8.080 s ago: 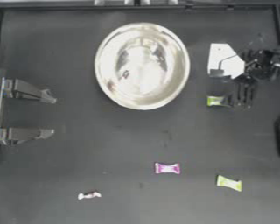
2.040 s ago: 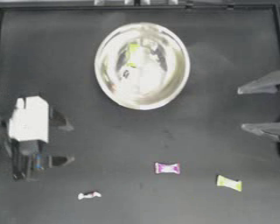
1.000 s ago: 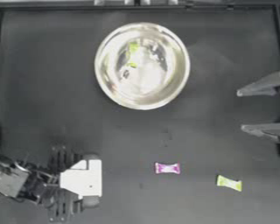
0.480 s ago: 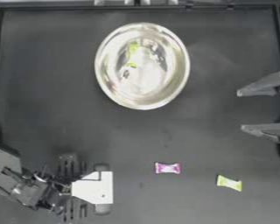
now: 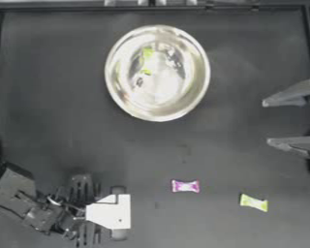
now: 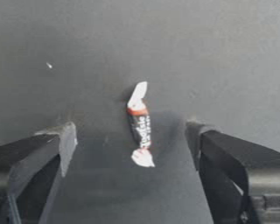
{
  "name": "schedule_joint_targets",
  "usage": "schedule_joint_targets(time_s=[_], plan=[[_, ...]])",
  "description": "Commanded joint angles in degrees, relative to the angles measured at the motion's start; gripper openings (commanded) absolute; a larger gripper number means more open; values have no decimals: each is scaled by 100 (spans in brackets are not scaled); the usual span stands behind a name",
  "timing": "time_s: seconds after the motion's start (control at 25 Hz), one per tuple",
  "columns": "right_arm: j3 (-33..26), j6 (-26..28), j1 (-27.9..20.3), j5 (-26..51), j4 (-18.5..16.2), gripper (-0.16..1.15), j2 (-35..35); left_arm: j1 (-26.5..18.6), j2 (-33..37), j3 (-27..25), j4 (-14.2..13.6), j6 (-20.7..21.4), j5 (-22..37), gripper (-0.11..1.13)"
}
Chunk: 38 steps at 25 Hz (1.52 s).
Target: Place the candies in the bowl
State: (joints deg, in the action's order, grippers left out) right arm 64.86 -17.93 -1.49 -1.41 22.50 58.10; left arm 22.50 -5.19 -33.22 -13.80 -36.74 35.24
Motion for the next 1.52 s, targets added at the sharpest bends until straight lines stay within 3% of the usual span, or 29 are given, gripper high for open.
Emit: schedule_joint_targets(time_s=[0.04, 0.44, 0.56, 0.8, 1.04, 1.32, 1.52], plan=[[-70, 9, 9, -44, 18, 98, -35, 9, 70, 132, 0, -9, -26, 103], [-70, 18, 9, -44, 18, 98, -35, 0, -105, 132, 0, -123, -35, 100], [-62, 18, 9, -44, 18, 98, -35, 0, -123, 132, 0, -149, -35, 90], [-88, 18, 9, -44, 18, 98, -35, 9, -141, 132, 9, -141, -176, 56], [-97, 18, 9, -35, 18, 98, -35, 79, -141, 132, 9, -97, -202, 32], [-114, 9, 0, -44, 18, 98, -35, 97, 88, 132, -18, -79, -211, 25], [-105, 18, 9, -44, 18, 98, -35, -105, 729, 88, -237, -79, -193, 24]])
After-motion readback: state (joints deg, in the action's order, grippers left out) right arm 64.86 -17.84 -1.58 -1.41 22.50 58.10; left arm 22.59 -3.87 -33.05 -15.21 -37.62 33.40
